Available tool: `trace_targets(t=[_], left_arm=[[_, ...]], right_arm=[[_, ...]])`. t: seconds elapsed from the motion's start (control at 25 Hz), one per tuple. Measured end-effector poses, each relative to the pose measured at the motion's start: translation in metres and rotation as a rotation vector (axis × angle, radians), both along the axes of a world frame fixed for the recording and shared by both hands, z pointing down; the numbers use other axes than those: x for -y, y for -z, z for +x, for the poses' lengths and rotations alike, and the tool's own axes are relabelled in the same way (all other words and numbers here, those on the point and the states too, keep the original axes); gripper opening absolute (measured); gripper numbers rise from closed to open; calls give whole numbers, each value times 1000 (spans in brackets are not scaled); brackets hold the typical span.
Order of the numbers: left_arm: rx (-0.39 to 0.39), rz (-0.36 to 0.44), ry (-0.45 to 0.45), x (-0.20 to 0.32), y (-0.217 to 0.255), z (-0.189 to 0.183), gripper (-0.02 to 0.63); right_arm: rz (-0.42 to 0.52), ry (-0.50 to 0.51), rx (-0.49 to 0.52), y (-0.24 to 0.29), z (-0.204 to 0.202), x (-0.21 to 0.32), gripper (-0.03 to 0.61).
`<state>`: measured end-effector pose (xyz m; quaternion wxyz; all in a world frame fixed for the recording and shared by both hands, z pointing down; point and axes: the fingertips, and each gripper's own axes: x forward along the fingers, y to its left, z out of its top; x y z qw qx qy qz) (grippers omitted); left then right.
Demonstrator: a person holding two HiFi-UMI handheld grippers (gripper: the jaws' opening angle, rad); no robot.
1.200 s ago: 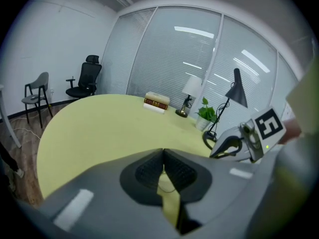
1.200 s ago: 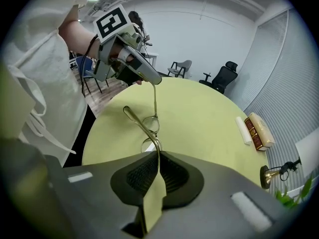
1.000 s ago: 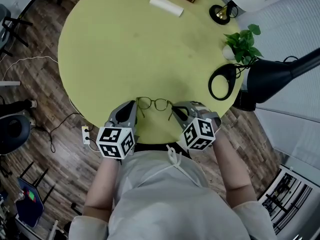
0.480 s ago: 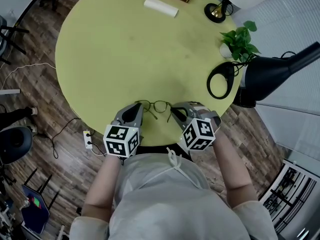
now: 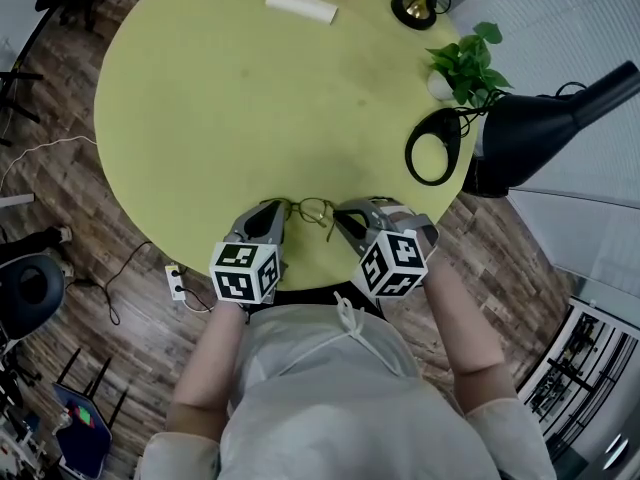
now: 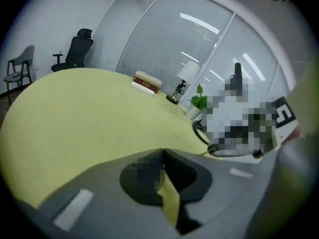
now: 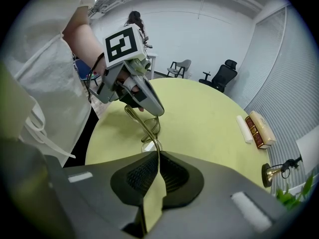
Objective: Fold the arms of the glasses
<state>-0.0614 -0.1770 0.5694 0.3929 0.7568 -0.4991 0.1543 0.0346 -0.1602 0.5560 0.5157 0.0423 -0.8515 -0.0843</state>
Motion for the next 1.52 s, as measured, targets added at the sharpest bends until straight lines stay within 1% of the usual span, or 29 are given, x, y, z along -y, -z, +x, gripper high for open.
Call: trace_targets(t=[0.28,0.52,0.84,1.08,1.28,1.4,1.52], left_arm=[[30,-6,-11,1,-15,7,6],[48,-24,-6,-1,-27,6,6],[37,-36,3,2,-30,7,6],[31,-28,-17,-9,-18,10,6],[58,-69,-33,-37,-26,3,6],[92,-97,-12,-46,-38,-6,6],[97,-132,14,-46,-48,-11,6]], right_arm=[[-3,-29,10,-1,2,1,14],[-15,-42,6,-2,3,-2,14],[-19,-39,10,-2,3,-3,14],[-26,-29,1,-3,4,-5,14],[-33,-21,-5,-2,3,-4,15],[-25,-14,-8,-1,2,-3,15],[-20,-3,-11,-2,3,-3,15]])
